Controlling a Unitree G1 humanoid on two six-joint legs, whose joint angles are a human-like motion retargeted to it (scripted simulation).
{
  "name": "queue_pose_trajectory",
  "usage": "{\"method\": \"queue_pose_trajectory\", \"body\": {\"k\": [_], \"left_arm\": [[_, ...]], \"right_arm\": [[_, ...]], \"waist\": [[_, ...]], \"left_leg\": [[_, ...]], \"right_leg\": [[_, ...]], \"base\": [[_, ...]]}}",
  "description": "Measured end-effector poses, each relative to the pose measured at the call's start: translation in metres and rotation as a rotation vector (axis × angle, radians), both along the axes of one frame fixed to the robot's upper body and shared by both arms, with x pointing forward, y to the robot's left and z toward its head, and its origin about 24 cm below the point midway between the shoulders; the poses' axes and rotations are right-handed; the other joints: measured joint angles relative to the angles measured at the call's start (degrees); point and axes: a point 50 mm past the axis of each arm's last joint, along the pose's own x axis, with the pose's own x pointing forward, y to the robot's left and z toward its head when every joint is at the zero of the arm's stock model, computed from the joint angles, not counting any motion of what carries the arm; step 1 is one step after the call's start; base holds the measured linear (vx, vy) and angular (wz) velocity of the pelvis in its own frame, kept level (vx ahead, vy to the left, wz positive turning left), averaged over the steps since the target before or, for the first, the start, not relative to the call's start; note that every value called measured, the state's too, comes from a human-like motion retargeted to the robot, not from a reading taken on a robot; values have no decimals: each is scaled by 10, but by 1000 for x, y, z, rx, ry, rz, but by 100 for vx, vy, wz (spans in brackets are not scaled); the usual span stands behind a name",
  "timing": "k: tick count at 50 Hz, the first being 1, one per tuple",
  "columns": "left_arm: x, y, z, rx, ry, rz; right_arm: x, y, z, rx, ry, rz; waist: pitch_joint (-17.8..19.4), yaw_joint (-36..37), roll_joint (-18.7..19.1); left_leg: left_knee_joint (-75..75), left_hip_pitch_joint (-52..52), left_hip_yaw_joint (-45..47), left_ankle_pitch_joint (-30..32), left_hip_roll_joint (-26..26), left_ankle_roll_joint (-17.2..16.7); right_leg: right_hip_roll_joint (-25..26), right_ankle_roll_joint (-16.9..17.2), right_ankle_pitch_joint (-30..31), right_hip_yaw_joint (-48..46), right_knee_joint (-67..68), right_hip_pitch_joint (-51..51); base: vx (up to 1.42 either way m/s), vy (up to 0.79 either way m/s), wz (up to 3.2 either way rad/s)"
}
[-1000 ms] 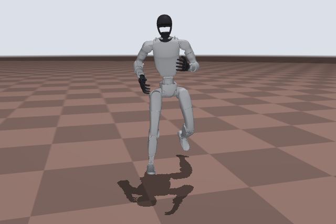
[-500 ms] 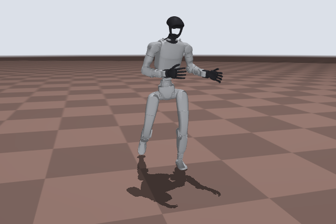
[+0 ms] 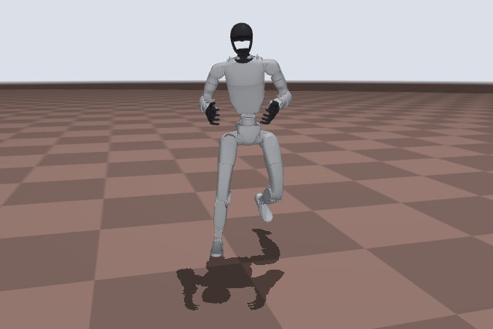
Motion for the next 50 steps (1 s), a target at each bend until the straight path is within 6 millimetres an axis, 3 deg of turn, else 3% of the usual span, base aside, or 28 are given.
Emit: {"method": "queue_pose_trajectory", "body": {"k": [3,5,7,10,13,15,18,20,23,25,27,31,35,38,40,41,43,45,47,50], "left_arm": [[-36,34,-53,-48,274,199],[-56,59,-68,-75,362,250],[-68,86,-68,-33,375,311],[-76,126,-44,143,278,422],[-79,153,-6,347,100,516],[-83,162,18,412,-28,597],[-76,162,51,402,-229,750],[-61,156,71,329,-347,816],[-26,126,101,237,-485,717],[-9,95,122,248,-583,562],[-7,64,143,319,-732,394],[-27,19,179,433,-1054,80],[-35,-21,191,312,-1153,-298],[-30,-36,183,125,-1064,-482],[-19,-32,167,33,-932,-481],[-8,-24,150,55,-825,-404],[9,0,108,249,-593,-191],[10,35,57,701,-355,16],[-9,65,20,1050,-189,58],[-42,92,-7,1110,-51,-8]], "right_arm": [[9,62,49,145,-207,144],[3,93,87,165,-357,269],[-10,113,121,131,-512,391],[-35,131,159,81,-718,553],[-60,134,172,70,-834,693],[-71,127,172,24,-877,763],[-68,107,157,-110,-812,790],[-53,92,127,-229,-662,705],[-32,56,64,-513,-410,449],[-36,24,23,-593,-204,350],[-53,-9,-7,-506,27,323],[-93,-66,-41,-326,342,181],[-137,-112,-67,-184,539,-92],[-155,-129,-79,-133,593,-253],[-149,-131,-86,-112,590,-310],[-138,-128,-90,-122,595,-306],[-109,-118,-93,-203,611,-238],[-70,-97,-84,-355,590,-73],[-36,-68,-57,-440,425,48],[-3,-25,2,-350,62,73]], "waist": [[-47,114,-28],[-72,190,-50],[-90,253,-66],[-103,329,-85],[-92,374,-73],[-74,380,-60],[-48,359,-79],[-47,338,-96],[-57,286,-93],[-57,230,-75],[-52,156,-48],[-46,9,-23],[-44,-78,-35],[-29,-81,-44],[-13,-72,-46],[-3,-61,-36],[14,-33,-15],[15,6,-1],[-4,68,-9],[-49,186,-50]], "left_leg": [[-31,-73,98,-48,-32,22],[-100,-113,164,-55,-51,18],[-208,-139,212,-48,-70,4],[-427,-147,271,-27,-94,-22],[-571,-132,289,4,-100,-53],[-573,-113,268,19,-103,-42],[-443,-105,218,-82,-116,29],[-367,-114,188,-131,-127,52],[-359,-81,129,-149,-138,34],[-394,-38,70,-128,-140,6],[-422,2,6,-91,-128,-26],[-446,55,-88,-20,-112,-73],[-427,110,-125,-4,-93,-85],[-314,114,-89,-40,-54,-57],[-195,90,-50,-55,-27,-13],[-133,70,-34,-54,3,6],[-22,32,-15,-61,49,36],[55,-6,-19,-87,45,45],[74,-40,-5,-122,8,48],[27,-91,78,-161,-31,67]], "right_leg": [[-19,-8,31,28,-45,24],[-33,-14,65,43,-79,42],[-42,-10,101,47,-108,66],[-40,6,147,52,-138,108],[-8,8,172,66,-123,169],[4,5,189,80,-69,198],[-6,49,218,131,155,134],[-5,70,205,159,301,60],[-27,30,118,115,385,-25],[-35,3,73,66,356,-49],[-27,-1,66,24,258,-47],[-42,29,107,-44,-36,-19],[-89,81,83,-54,-232,-4],[-107,87,112,-33,-233,2],[-122,74,139,-39,-164,3],[-113,52,105,-43,-98,-10],[-93,14,32,-46,27,-34],[-76,-8,-10,-44,95,-43],[-69,-14,-15,-39,89,-27],[-76,-10,11,-34,32,3]], "base": [[90,-2,-67],[88,10,-53],[88,18,-23],[91,24,1],[98,27,34],[102,29,77],[102,28,124],[100,20,155],[98,15,204],[96,6,281],[95,-6,318],[95,-27,300],[95,-53,236],[84,-65,132],[76,-54,74],[72,-52,31],[68,-50,-11],[67,-39,-40],[65,-25,-45],[63,-12,-25]]}}
